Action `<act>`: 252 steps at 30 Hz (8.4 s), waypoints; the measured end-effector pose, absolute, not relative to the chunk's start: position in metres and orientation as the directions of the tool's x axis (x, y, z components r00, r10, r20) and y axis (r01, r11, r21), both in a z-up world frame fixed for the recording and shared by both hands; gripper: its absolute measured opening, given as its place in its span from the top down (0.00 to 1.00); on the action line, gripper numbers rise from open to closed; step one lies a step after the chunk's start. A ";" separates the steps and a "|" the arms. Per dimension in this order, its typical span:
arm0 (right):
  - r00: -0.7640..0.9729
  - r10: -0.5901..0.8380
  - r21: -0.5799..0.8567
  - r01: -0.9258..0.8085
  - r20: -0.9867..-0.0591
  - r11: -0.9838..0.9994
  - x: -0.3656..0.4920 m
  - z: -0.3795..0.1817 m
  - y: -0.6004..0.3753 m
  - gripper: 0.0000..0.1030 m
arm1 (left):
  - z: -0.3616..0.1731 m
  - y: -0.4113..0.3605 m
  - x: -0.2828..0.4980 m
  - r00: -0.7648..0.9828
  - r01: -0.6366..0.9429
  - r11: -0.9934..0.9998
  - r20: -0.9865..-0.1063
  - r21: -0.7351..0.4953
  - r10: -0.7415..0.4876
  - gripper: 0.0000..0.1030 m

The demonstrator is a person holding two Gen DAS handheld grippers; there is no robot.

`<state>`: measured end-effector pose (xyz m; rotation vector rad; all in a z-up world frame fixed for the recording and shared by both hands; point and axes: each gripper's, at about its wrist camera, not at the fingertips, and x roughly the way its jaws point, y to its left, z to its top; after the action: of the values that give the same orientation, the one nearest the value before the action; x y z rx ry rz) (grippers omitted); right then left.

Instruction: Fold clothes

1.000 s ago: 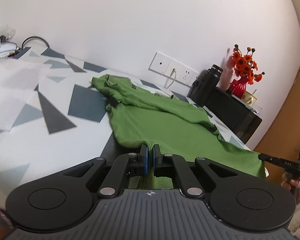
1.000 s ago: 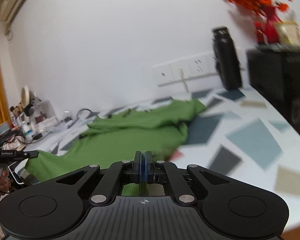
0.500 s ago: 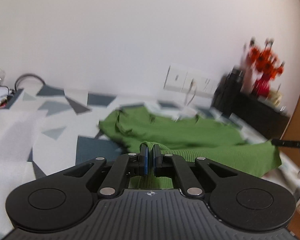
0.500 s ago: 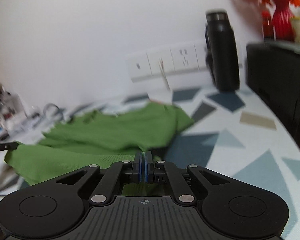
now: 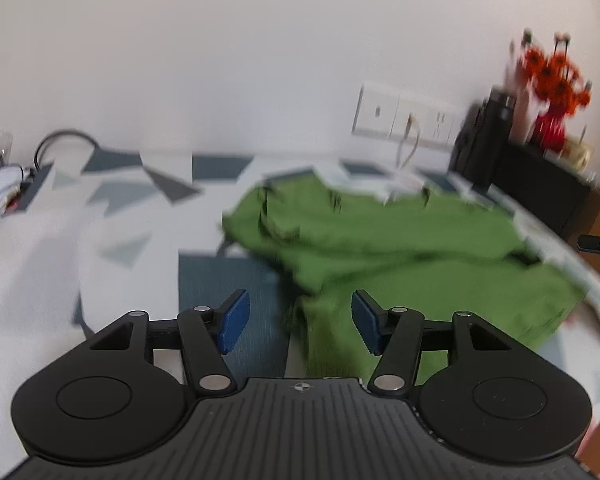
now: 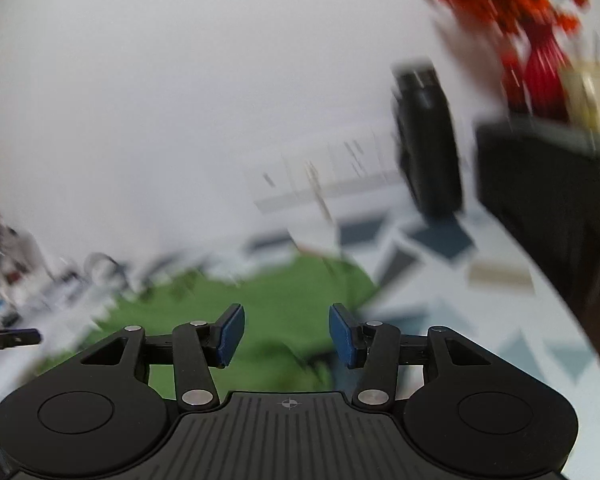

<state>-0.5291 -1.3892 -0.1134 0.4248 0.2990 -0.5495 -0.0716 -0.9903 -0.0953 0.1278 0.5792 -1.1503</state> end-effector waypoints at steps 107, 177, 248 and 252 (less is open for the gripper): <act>0.787 -0.357 0.291 0.543 -0.502 0.788 -0.387 -0.188 -1.494 0.01 | -0.156 -1.095 0.017 0.127 0.584 0.568 -0.626 -0.581 -0.770 0.78; 0.775 -0.317 0.300 0.535 -0.547 0.790 -0.404 -0.204 -1.531 0.77 | -0.125 -1.109 0.001 0.298 0.701 0.555 -0.524 -0.447 -0.798 0.94; 0.643 -0.519 0.085 0.669 -0.563 0.738 -0.462 -0.195 -1.408 0.01 | -0.152 -1.016 -0.068 0.330 0.760 0.590 -0.620 -0.274 -0.712 0.03; 0.638 -0.507 0.099 0.673 -0.580 0.733 -0.457 -0.200 -1.410 0.01 | -0.156 -1.020 -0.070 0.372 0.761 0.606 -0.610 -0.231 -0.700 0.01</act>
<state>-0.4570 -1.4100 -0.1998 0.3215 0.5552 -0.6869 -0.0695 -1.0202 -0.1565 0.0945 0.7333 -0.9379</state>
